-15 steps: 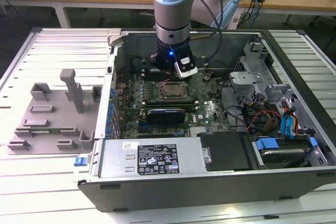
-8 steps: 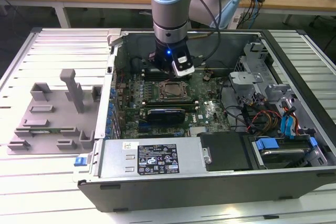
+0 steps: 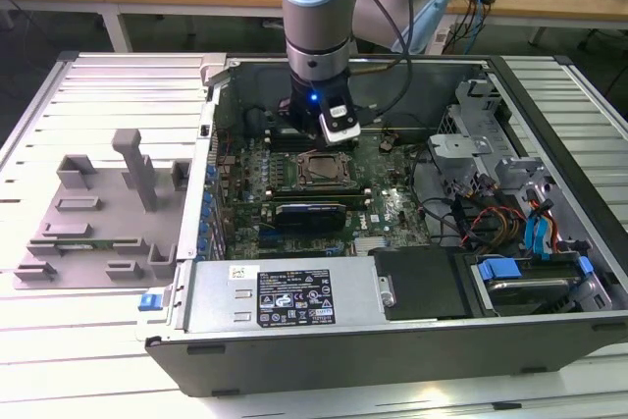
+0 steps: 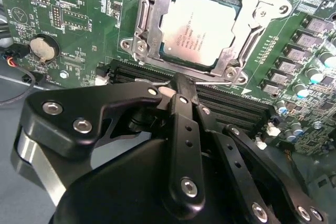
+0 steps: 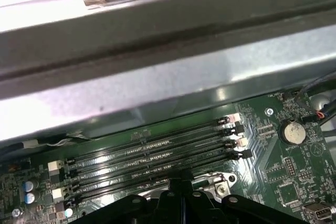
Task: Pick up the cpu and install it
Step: 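Install the first cpu locking lever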
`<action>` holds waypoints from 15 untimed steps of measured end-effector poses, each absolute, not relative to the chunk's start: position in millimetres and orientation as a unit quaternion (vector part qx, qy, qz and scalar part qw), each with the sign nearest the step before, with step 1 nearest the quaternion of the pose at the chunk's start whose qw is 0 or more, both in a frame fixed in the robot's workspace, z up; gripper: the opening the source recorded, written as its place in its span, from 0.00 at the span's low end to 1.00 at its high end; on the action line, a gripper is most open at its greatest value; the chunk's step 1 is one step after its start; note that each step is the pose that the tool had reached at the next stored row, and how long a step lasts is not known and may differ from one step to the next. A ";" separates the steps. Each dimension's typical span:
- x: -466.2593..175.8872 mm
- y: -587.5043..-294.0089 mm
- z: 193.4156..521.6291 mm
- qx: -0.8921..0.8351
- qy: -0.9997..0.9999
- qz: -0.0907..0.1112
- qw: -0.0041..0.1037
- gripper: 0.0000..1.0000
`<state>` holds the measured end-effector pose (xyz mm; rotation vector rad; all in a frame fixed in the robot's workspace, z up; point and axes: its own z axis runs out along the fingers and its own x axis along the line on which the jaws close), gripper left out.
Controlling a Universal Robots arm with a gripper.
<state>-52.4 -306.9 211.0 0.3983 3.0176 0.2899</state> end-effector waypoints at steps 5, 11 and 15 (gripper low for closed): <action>-52.4 -301.6 210.8 0.136 0.986 0.091 0.043 0.11; -52.4 -298.7 207.6 0.144 0.986 0.073 0.046 0.11; -52.4 -293.5 206.9 0.149 0.985 0.072 0.047 0.11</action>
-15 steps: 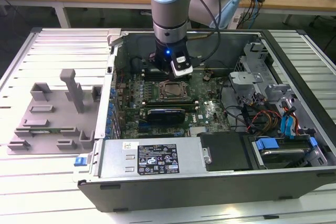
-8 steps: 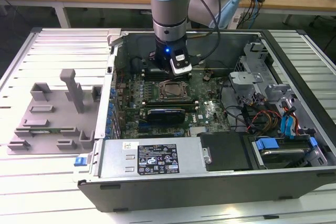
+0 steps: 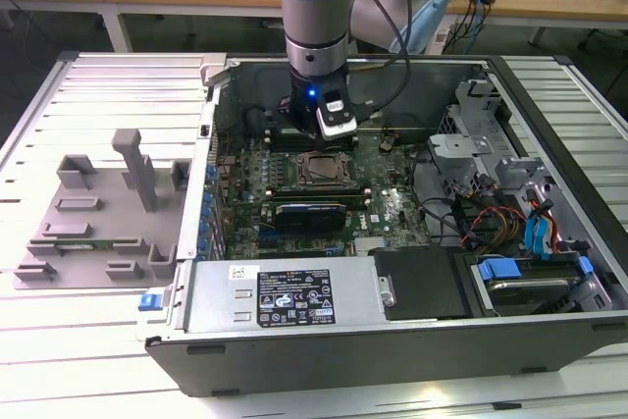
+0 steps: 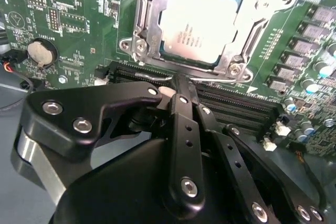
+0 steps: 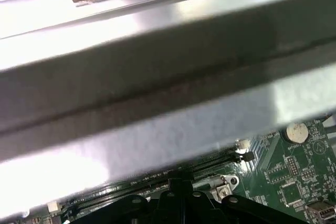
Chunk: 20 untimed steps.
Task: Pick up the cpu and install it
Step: 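Install the first cpu locking lever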
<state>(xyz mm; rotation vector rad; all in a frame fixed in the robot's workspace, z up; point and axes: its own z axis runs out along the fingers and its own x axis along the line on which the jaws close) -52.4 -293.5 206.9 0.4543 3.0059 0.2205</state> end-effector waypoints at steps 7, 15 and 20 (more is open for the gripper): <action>-52.4 -290.0 206.7 0.154 0.984 0.072 0.047 0.11; -52.4 -289.8 218.7 0.154 0.984 0.072 0.048 0.11; -54.8 -289.9 227.1 0.154 0.984 0.073 0.054 0.11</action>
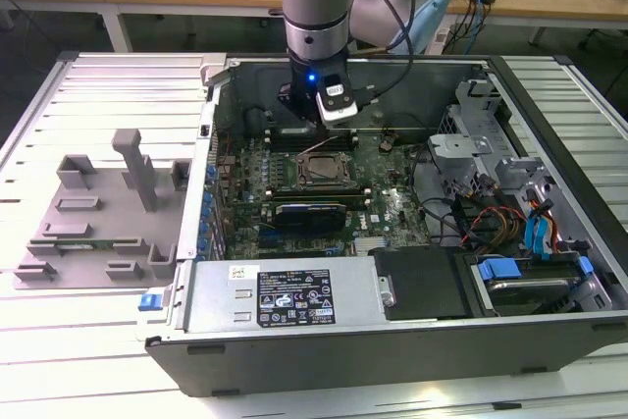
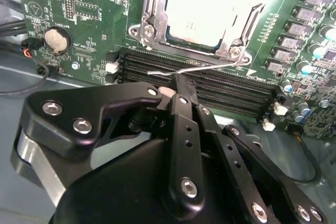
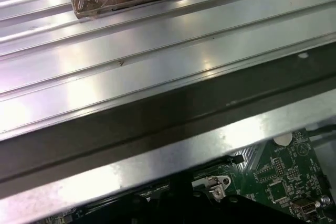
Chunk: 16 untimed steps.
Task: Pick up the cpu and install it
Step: 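Install the first cpu locking lever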
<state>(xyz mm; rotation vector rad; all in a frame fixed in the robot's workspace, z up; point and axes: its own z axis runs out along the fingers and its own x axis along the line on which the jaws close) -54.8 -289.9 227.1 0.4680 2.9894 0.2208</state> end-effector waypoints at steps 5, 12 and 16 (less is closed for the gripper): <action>-56.7 -294.1 227.0 0.155 0.984 0.073 0.057 0.11; -58.4 -296.1 215.2 0.190 0.977 0.071 0.061 0.11; -58.3 -296.1 215.0 0.195 0.976 0.071 0.061 0.11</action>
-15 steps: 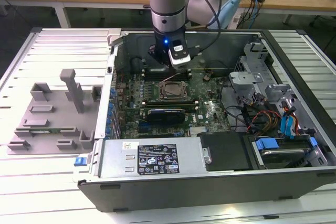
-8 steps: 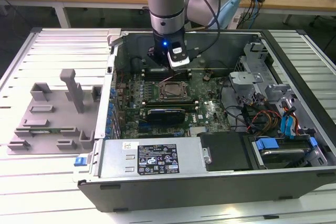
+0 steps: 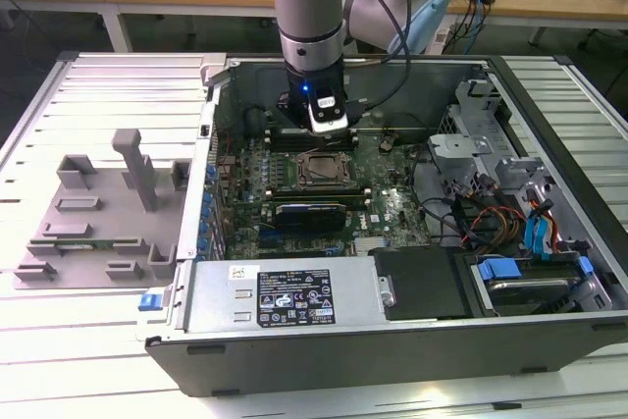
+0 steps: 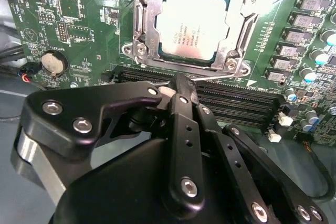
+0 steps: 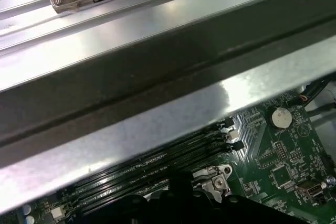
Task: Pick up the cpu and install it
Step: 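Install the first cpu locking lever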
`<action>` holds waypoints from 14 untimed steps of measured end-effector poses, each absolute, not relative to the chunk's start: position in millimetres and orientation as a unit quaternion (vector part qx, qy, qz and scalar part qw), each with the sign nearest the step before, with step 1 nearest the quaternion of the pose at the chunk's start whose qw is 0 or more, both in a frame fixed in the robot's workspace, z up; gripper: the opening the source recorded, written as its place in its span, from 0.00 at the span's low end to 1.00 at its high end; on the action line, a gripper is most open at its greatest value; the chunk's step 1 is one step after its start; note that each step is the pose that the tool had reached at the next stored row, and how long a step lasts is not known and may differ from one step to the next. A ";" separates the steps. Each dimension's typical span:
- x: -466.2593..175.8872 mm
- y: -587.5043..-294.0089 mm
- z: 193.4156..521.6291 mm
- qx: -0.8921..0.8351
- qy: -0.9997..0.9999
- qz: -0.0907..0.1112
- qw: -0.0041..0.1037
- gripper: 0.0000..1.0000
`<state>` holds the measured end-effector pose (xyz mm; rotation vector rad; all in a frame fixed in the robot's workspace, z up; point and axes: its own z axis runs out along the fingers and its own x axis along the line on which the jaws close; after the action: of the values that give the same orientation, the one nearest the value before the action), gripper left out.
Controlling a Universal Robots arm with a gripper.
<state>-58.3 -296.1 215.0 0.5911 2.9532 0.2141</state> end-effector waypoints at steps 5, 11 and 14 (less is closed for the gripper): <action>-58.2 -296.1 212.6 0.199 0.975 0.071 0.061 0.11; -55.8 -296.1 210.3 0.204 0.975 0.070 0.062 0.11; -56.8 -291.9 210.1 0.206 0.974 0.070 0.062 0.11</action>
<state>-56.8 -291.9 210.1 0.6240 2.9448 0.2116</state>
